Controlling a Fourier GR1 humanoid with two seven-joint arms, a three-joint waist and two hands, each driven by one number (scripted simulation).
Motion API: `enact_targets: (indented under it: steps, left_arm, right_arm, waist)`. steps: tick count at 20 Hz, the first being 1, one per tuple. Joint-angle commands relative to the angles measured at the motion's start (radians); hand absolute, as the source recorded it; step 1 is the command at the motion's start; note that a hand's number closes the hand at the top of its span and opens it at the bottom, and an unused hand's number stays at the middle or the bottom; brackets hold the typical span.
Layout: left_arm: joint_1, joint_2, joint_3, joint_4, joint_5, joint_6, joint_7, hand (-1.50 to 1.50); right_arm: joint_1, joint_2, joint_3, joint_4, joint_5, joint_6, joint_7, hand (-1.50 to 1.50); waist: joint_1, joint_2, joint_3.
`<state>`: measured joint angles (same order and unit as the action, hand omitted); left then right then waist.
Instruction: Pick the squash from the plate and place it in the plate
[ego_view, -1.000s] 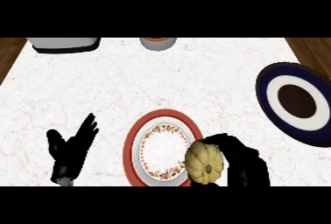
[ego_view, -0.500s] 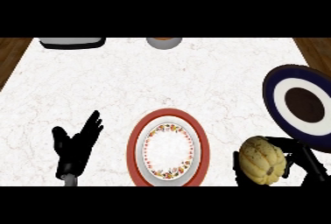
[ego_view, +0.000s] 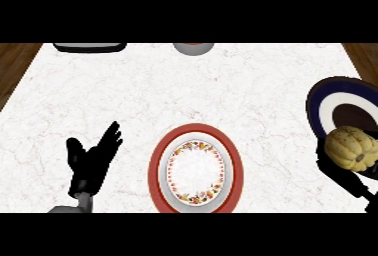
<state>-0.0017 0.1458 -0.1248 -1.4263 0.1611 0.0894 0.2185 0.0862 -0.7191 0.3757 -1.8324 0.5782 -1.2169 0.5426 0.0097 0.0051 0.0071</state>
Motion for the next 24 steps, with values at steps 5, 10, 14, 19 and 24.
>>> enact_targets:
  steps: [5,10,14,19,24]
  left_arm:
    - [-0.026,0.007,0.018,0.041,0.01,-0.024,-0.014,0.0]
    - [-0.016,0.0,0.003,0.011,0.004,-0.022,-0.003,0.0]
    - [-0.019,-0.004,-0.011,-0.001,-0.004,-0.02,0.008,0.0]
    - [-0.051,-0.034,-0.022,0.017,-0.014,-0.004,-0.001,0.0]
    - [-0.034,-0.011,-0.01,0.035,-0.009,-0.029,-0.017,0.0]
  right_arm:
    - [-0.131,-0.076,-0.107,0.213,-0.34,-0.054,-0.186,1.5]
    - [-0.194,-0.059,-0.176,0.321,-0.486,0.034,-0.334,1.5]
    - [-0.217,-0.075,-0.23,0.462,-0.618,0.2,-0.322,1.5]
    - [-0.266,-0.092,-0.221,0.647,-0.705,0.469,-0.445,-1.5]
    - [-0.341,-0.033,-0.338,0.8,-0.824,0.647,-0.724,-1.5]
  waist:
    - [0.014,0.005,0.003]
    - [0.023,0.004,0.006]
    - [0.039,0.012,0.006]
    - [0.054,0.021,0.006]
    - [0.047,0.019,0.006]
